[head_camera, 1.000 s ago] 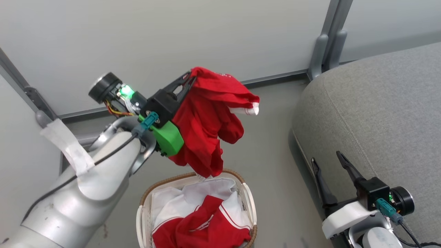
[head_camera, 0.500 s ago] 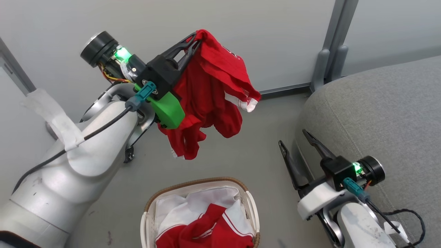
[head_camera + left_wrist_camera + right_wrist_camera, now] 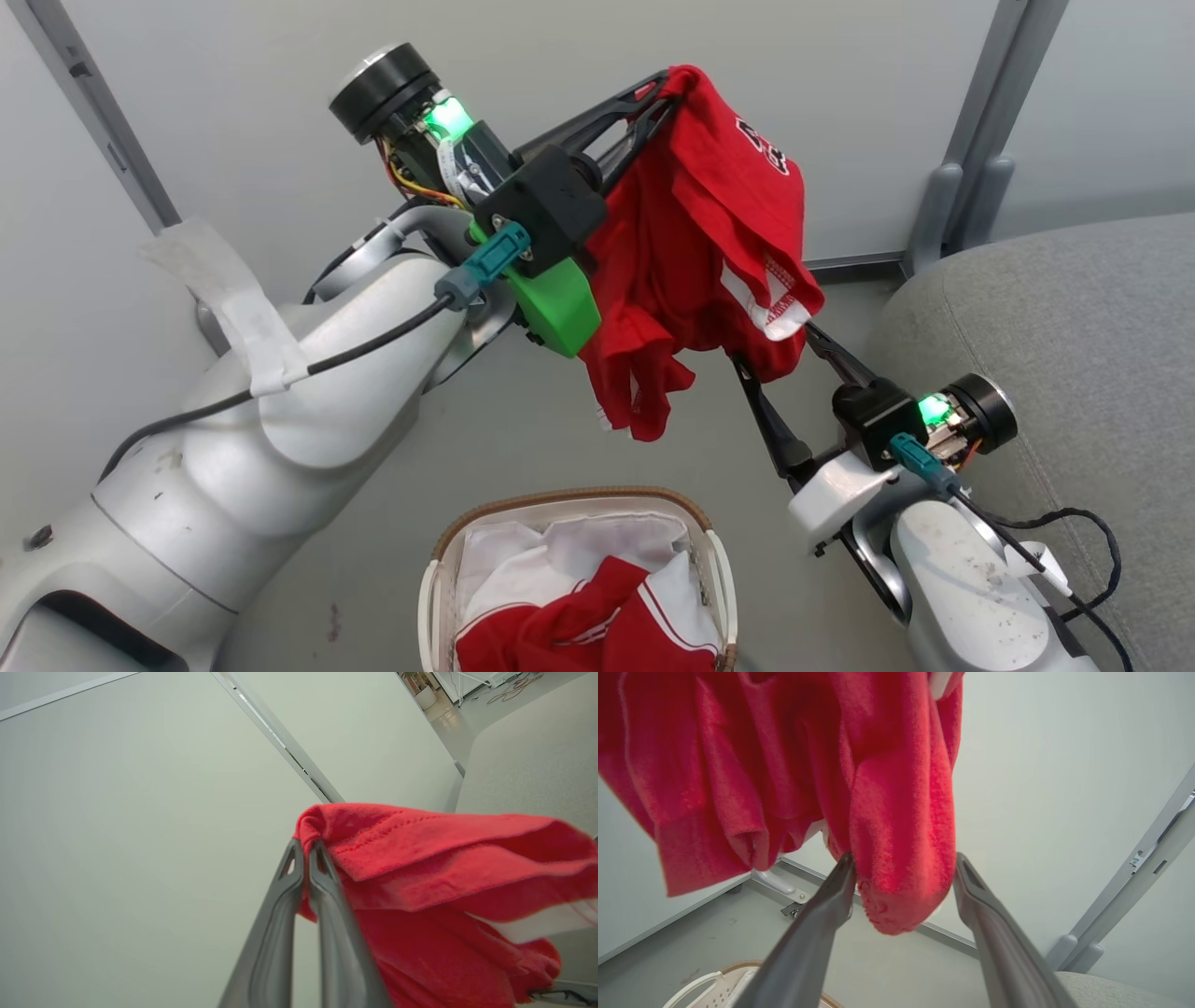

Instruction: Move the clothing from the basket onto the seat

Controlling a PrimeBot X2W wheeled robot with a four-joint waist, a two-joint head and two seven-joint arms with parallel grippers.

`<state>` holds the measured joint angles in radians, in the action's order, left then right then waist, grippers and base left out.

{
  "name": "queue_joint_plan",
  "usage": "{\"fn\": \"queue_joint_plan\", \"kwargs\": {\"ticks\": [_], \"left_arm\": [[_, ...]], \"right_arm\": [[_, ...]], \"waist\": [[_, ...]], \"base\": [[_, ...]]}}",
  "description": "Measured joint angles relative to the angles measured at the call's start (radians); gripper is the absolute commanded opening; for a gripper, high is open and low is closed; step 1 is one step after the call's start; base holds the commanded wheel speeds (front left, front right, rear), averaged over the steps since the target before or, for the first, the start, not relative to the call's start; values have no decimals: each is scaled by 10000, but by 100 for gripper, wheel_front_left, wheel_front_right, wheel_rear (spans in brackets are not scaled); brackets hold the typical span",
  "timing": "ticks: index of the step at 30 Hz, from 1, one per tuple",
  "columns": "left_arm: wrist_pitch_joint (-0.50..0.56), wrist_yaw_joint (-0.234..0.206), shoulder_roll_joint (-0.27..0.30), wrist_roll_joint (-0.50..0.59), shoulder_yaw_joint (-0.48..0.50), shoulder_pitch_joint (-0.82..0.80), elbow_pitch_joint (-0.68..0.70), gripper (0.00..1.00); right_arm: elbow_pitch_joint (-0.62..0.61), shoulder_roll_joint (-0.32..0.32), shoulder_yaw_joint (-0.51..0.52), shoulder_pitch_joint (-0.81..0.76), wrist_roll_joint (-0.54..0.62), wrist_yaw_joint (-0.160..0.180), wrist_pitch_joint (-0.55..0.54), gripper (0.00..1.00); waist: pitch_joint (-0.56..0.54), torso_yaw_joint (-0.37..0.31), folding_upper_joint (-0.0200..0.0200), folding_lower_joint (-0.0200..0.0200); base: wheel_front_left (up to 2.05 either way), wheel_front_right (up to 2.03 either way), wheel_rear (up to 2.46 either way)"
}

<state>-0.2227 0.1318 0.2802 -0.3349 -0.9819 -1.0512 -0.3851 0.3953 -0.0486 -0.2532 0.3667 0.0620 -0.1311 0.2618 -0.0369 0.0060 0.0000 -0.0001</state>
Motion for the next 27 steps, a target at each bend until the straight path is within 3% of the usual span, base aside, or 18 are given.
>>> {"fn": "queue_joint_plan", "kwargs": {"ticks": [5,6,7,8,20,27], "left_arm": [[-38,0,-96,-217,-268,7,360,0],[-46,-2,-88,-278,-284,23,424,0],[-54,-2,-79,-309,-293,42,464,0],[-77,0,-63,-360,-291,89,487,0],[-261,-453,393,-1183,73,1699,-474,0],[-372,-662,169,-1770,493,2999,-1041,0]], "right_arm": [[489,6,-148,387,98,-2,0,100],[600,4,-146,506,100,-2,0,46],[696,4,-153,582,102,0,0,31],[844,2,-201,654,132,0,0,3],[1045,2,-215,955,234,-2,0,0],[662,2,186,922,366,-2,0,0]], "waist": [[-73,272,0,0],[-80,316,0,0],[-85,348,0,0],[-89,385,0,0],[-96,222,0,0],[-99,-71,0,0]], "base": [[0,0,0],[0,0,0],[0,0,0],[0,0,0],[0,0,0],[0,0,0]]}}
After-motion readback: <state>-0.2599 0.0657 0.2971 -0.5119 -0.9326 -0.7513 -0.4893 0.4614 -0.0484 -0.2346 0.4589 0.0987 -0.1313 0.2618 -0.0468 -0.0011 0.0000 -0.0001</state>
